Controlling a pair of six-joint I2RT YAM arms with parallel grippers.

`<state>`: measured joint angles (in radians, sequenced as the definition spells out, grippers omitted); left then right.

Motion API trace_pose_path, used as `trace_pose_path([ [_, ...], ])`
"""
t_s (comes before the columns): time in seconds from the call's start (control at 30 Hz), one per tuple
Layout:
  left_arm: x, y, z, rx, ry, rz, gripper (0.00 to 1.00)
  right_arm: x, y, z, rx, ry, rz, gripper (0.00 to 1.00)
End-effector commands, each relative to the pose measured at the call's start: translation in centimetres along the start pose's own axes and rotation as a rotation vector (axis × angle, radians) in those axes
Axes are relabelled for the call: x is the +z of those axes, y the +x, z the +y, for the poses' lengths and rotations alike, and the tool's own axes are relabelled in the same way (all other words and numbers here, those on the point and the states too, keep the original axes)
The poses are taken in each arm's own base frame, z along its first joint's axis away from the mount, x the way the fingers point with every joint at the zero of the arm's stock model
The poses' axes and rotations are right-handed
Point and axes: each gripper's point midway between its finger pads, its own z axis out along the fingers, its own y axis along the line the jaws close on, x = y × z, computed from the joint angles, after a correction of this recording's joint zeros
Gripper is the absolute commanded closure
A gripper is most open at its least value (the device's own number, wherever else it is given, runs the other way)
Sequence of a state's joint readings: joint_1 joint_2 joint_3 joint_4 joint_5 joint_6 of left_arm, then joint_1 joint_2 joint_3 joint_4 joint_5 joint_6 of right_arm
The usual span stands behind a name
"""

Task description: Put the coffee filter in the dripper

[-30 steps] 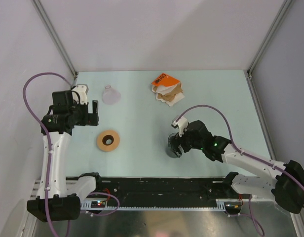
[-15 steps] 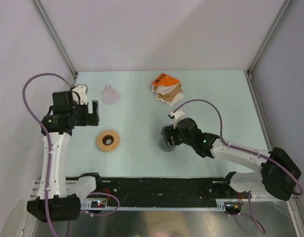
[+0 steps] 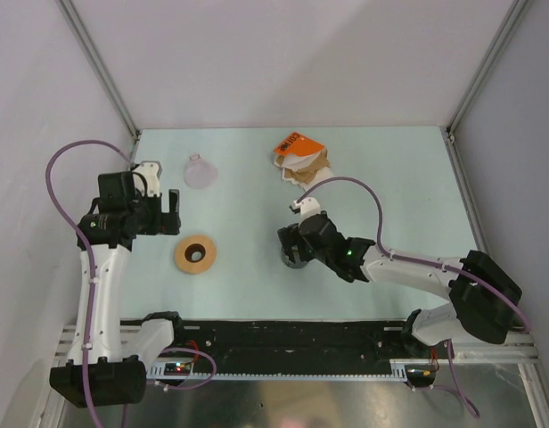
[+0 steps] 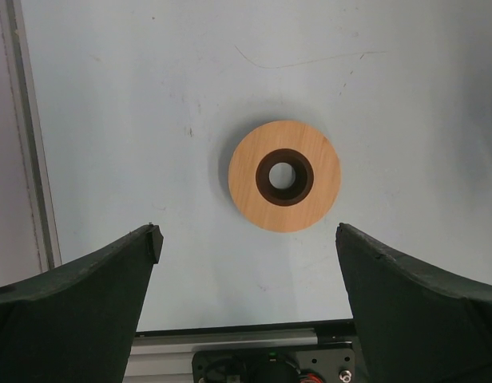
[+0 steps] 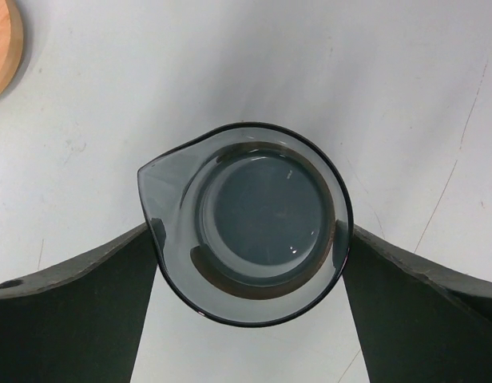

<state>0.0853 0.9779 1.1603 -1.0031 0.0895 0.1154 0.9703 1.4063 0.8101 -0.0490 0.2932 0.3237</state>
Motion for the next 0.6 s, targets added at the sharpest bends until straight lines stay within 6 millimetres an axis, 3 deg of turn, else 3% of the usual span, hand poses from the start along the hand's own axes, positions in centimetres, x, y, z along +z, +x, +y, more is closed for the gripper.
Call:
trace_pose_path([
  [0.0,-0.2,-0.2,-0.4,0.05,0.027,-0.014,0.02,-0.7,-2.1,0.7,0.016,-0.001,-0.048,0.02],
  [0.33,1.3,1.6,-0.7,0.096,0.079,0.11,0.02,-5.7,-3.5,0.6,-0.057,-0.071,-0.075,0.01],
  [0.57,4.0,4.5,-0.4,0.119,0.161,0.288,0.02,-9.8,-5.6,2.0,-0.143,-0.226,-0.138,0.0],
])
